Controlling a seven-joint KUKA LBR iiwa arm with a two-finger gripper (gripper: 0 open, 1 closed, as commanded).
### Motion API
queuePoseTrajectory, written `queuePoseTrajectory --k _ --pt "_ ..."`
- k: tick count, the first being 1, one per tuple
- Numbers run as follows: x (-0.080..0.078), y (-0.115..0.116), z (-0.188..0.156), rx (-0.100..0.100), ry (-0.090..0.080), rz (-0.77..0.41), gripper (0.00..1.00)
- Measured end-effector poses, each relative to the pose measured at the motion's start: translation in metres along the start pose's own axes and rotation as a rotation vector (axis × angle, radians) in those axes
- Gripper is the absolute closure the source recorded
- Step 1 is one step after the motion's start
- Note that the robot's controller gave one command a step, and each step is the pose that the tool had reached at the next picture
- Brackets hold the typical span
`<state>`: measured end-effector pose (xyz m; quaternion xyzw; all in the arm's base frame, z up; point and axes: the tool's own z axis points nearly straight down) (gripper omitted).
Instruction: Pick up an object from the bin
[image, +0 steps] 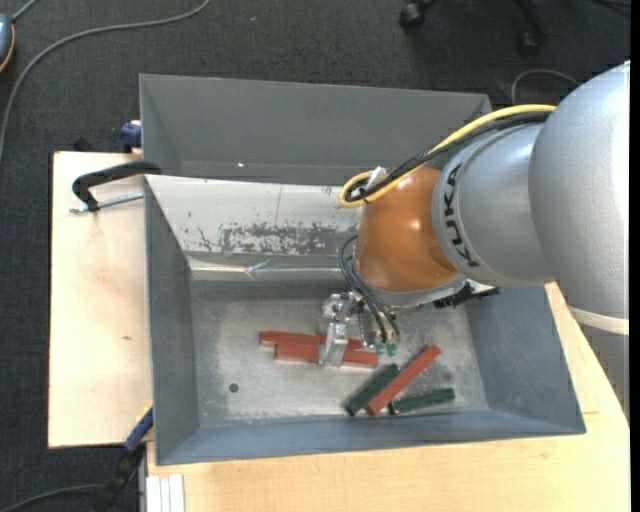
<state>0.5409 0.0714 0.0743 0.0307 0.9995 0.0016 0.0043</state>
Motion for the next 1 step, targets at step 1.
queuePoseTrajectory --k 1 --pt "0.0278 -0.0271 -0.0001 -0.001 -0.003 -0.663 1.00"
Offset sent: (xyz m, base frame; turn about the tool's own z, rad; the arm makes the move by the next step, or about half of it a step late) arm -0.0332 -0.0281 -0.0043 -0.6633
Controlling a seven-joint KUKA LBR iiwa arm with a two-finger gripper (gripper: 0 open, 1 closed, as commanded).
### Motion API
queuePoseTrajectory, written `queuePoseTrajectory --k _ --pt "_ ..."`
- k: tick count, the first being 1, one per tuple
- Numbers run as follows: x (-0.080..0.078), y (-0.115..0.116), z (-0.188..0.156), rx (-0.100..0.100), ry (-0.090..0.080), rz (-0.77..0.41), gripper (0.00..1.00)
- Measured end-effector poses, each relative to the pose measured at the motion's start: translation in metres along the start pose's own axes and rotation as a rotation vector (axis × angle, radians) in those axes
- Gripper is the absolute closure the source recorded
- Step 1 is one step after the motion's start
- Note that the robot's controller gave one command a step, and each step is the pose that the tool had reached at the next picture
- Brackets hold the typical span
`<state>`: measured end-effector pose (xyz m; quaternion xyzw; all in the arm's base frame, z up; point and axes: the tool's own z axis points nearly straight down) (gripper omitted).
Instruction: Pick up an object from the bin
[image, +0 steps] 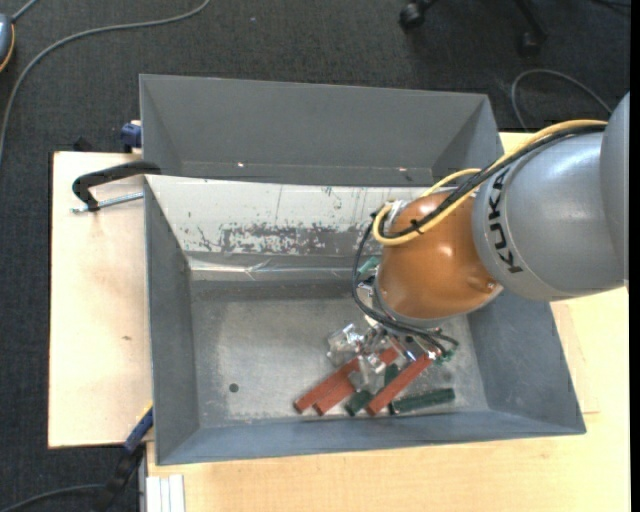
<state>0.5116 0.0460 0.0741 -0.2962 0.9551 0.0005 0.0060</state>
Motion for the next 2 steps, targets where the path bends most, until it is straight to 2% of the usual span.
queuePoseTrajectory --k 1,2 --pt "-0.054 0.021 -0.187 0.003 -0.004 -0.075 1.00" --pt "-0.094 -0.017 -0.067 -0.006 0.013 -0.094 1.00"
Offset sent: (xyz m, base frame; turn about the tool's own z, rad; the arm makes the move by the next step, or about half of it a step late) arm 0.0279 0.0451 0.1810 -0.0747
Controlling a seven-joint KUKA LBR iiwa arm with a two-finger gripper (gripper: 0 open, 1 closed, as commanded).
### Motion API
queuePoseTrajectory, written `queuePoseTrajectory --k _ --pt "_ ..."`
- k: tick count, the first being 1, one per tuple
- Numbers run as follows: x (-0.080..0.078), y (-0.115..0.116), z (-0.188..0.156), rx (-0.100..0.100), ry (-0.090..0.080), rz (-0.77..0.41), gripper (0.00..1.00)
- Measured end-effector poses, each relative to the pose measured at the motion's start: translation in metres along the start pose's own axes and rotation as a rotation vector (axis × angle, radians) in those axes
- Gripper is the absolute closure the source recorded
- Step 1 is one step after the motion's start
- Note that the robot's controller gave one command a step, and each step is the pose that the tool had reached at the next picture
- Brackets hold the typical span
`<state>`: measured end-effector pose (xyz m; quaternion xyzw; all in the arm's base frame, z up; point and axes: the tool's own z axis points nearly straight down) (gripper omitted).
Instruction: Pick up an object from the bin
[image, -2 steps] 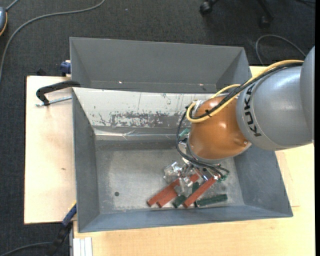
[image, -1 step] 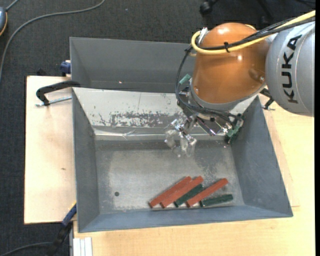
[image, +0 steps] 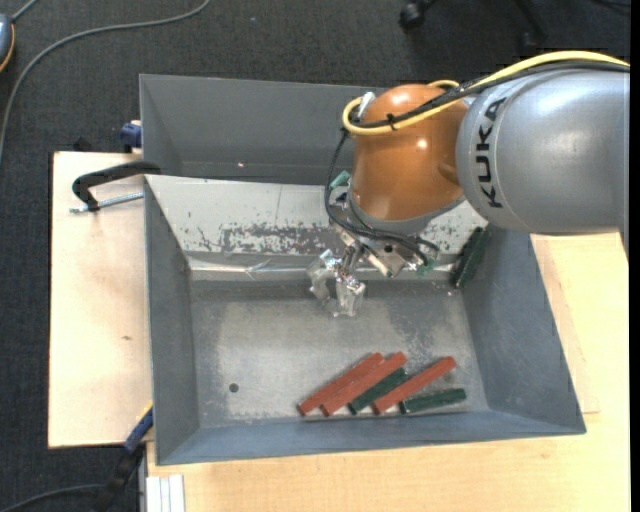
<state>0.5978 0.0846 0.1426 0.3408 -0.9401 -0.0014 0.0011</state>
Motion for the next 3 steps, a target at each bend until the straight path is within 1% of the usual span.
queuePoseTrajectory --k 1,2,3 --pt "0.014 -0.017 -0.015 0.004 -0.007 0.129 1.00" --pt "0.030 -0.023 0.012 0.002 -0.003 0.236 1.00" --pt "0.061 -0.035 -0.008 0.004 -0.004 0.398 1.00"
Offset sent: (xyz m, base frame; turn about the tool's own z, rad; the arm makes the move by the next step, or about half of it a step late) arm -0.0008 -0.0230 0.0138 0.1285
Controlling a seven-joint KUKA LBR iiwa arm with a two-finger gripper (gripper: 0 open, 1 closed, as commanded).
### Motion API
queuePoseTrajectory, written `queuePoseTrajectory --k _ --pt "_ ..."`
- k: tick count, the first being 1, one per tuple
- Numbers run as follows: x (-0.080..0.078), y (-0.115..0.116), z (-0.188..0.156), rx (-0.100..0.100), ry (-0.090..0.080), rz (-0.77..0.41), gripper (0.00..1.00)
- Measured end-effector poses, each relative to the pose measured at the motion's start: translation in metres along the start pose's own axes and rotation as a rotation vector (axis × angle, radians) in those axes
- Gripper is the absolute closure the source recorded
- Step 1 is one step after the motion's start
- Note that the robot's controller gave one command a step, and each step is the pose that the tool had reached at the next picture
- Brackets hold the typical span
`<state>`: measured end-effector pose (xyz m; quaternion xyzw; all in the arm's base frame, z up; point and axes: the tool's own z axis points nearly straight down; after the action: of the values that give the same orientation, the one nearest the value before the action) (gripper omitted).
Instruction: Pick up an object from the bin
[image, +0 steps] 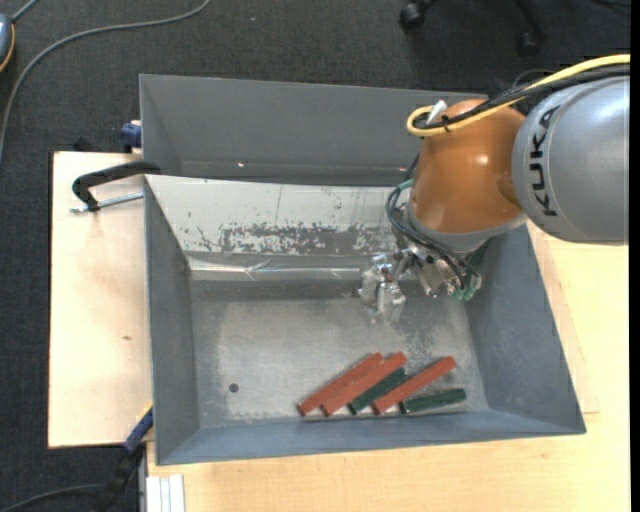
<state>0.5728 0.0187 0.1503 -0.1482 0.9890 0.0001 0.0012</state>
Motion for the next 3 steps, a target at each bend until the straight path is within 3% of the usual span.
queuePoseTrajectory --k 1,2,3 --pt "0.000 0.001 0.001 -0.001 0.000 -0.001 0.00" --pt "0.054 0.008 0.051 -0.003 0.008 0.072 0.00" --pt "0.082 0.015 0.081 -0.002 0.004 0.080 0.00"
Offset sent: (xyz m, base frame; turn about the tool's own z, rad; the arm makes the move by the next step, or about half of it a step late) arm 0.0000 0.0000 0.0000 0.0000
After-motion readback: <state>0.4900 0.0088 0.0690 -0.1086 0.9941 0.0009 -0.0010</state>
